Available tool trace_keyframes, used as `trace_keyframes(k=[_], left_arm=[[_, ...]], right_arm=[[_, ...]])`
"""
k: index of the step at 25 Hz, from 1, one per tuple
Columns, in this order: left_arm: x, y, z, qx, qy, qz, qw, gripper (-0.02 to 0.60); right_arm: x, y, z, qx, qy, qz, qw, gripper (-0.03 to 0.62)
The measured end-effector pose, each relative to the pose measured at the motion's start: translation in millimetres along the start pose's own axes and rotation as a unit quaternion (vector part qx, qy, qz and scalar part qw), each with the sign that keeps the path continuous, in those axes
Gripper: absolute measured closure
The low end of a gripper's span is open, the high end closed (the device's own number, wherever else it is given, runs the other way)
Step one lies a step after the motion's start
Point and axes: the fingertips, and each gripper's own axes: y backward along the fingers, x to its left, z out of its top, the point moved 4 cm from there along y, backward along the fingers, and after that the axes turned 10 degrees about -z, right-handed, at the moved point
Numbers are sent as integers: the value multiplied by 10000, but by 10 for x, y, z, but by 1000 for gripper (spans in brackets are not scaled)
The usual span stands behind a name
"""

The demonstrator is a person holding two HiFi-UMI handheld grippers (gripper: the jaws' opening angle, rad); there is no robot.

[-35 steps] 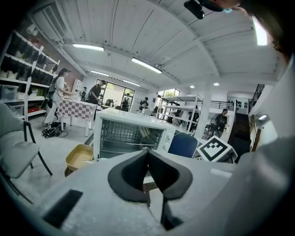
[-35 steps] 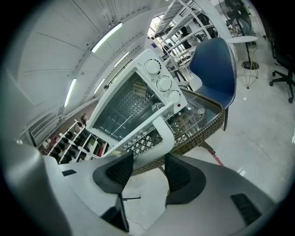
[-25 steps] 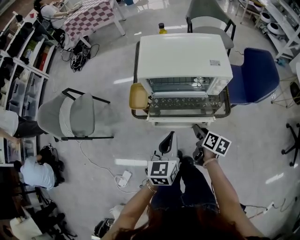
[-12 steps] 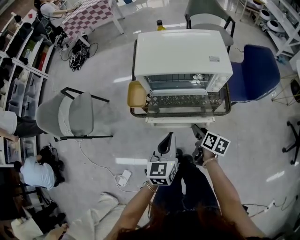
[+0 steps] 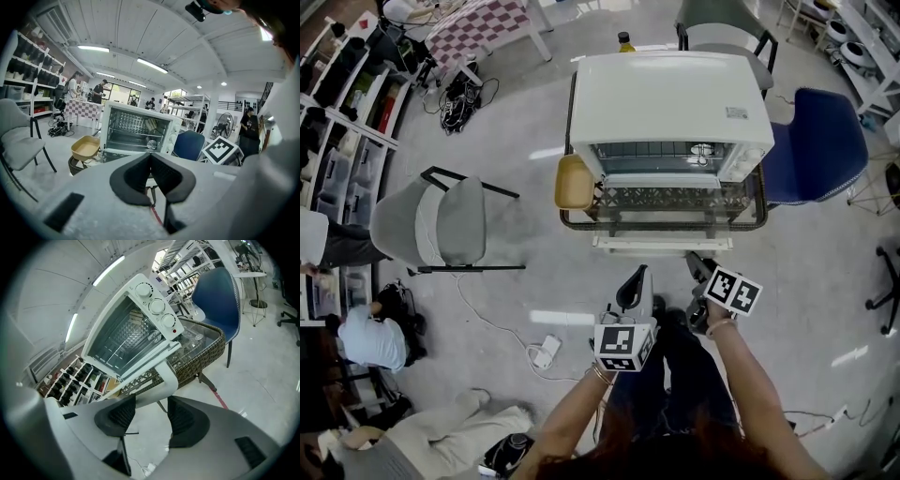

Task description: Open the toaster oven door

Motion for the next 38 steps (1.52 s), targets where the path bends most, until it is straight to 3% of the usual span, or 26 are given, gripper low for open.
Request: trace_keyframes(k=[28, 38], left_arm=[[243, 8, -607, -111, 208, 329, 9992, 567], [196, -68, -839, -23, 290, 203, 9994, 567]], right_arm=[[-318, -406, -322, 117, 270, 25, 9996, 391], [-459, -576, -408, 173, 416, 58, 9990, 391]])
